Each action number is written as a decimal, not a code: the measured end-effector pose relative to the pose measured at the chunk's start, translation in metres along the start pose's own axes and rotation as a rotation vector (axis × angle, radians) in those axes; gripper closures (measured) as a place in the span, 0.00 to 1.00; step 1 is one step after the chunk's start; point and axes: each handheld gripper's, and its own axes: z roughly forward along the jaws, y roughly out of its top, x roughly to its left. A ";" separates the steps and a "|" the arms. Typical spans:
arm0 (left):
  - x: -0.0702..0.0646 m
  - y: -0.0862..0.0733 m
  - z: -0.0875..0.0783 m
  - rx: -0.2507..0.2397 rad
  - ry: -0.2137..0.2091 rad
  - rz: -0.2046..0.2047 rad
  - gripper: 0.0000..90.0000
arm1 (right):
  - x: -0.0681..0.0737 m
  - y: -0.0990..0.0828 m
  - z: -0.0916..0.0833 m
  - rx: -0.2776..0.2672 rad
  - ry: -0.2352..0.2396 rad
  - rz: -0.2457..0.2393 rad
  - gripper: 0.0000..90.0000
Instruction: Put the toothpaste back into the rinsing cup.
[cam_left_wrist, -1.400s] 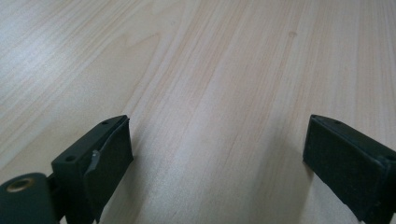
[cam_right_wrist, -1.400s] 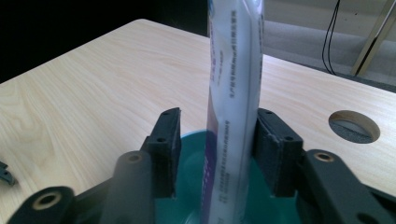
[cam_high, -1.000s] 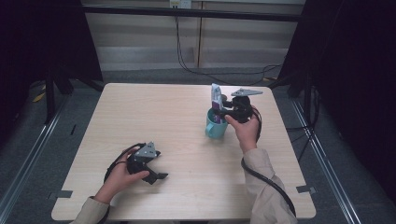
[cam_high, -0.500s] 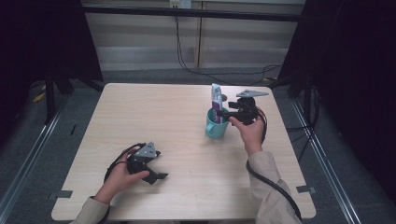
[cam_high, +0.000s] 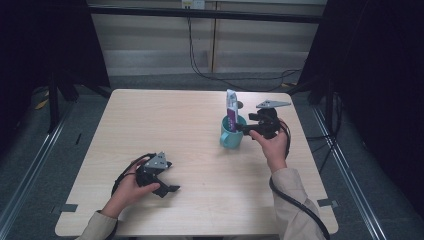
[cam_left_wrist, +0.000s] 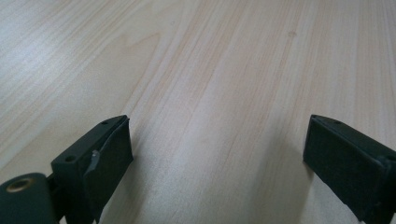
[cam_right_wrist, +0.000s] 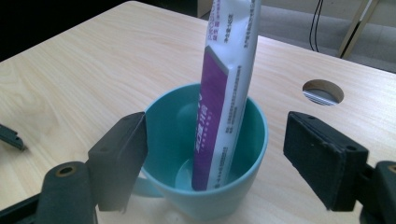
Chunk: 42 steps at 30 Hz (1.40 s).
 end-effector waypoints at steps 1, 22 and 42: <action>0.000 0.000 0.000 0.000 0.000 0.000 0.09 | 0.000 -0.001 -0.001 0.000 -0.003 -0.005 0.24; 0.000 0.000 0.000 0.000 0.002 -0.001 0.09 | 0.007 -0.027 -0.024 0.040 0.024 -0.048 0.22; 0.000 0.000 0.000 0.000 0.001 -0.001 0.09 | 0.008 -0.061 -0.029 0.087 0.043 -0.061 0.21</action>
